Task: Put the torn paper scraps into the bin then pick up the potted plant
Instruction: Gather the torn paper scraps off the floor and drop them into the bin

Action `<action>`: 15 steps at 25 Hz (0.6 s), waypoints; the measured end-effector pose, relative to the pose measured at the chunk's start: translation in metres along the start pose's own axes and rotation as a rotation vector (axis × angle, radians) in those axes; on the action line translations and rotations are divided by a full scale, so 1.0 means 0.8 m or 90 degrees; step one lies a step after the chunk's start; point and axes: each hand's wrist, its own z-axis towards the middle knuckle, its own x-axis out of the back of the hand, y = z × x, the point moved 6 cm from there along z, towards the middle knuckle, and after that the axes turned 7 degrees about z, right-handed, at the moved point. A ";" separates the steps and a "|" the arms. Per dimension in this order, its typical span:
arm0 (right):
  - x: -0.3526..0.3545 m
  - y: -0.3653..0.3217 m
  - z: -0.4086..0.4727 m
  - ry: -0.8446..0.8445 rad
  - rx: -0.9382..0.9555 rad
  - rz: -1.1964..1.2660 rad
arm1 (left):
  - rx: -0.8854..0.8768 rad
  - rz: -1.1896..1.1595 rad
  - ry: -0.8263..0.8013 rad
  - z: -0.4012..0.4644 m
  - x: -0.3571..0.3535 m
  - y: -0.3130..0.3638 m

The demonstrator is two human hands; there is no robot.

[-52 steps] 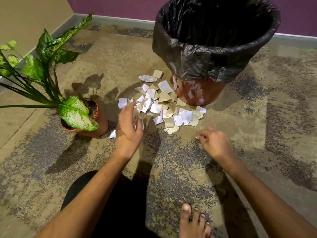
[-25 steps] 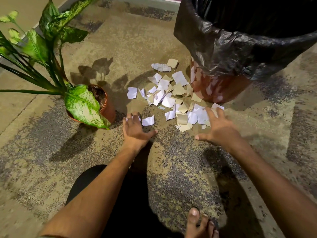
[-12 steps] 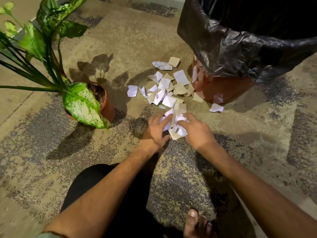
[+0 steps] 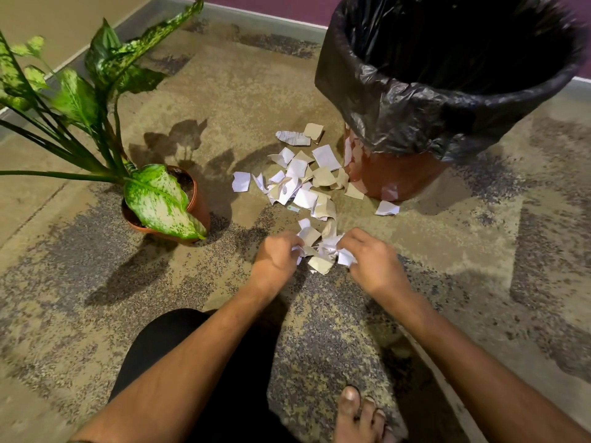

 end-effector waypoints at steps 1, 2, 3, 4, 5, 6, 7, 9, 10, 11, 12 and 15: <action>0.014 -0.008 -0.001 0.021 0.022 0.000 | 0.035 -0.014 -0.009 0.000 0.004 -0.003; 0.029 -0.015 -0.001 0.043 0.044 -0.004 | 0.070 -0.025 -0.014 -0.001 0.007 -0.006; 0.046 -0.024 0.001 0.065 0.061 -0.010 | 0.091 -0.033 -0.015 -0.002 0.010 -0.007; 0.063 -0.033 0.003 0.086 0.073 -0.014 | 0.094 -0.036 -0.012 -0.005 0.014 -0.006; 0.082 -0.041 0.005 0.111 0.085 -0.014 | 0.088 -0.036 -0.005 -0.008 0.017 -0.003; 0.105 -0.050 0.007 0.147 0.106 -0.005 | 0.078 -0.040 0.003 -0.011 0.021 0.000; 0.129 -0.060 0.009 0.190 0.137 0.011 | 0.069 -0.046 0.008 -0.015 0.023 0.002; 0.181 -0.079 0.012 0.286 0.206 0.040 | 0.059 -0.059 0.005 -0.024 0.024 0.002; 0.207 -0.087 0.014 0.327 0.235 0.050 | 0.056 -0.067 0.004 -0.029 0.024 0.002; 0.232 -0.093 0.018 0.365 0.258 0.055 | 0.049 -0.076 0.008 -0.032 0.025 0.002; 0.255 -0.096 0.024 0.397 0.273 0.051 | 0.044 -0.085 0.013 -0.035 0.025 0.001; 0.308 -0.083 0.052 0.454 0.253 0.014 | 0.050 -0.088 0.020 -0.039 0.027 -0.002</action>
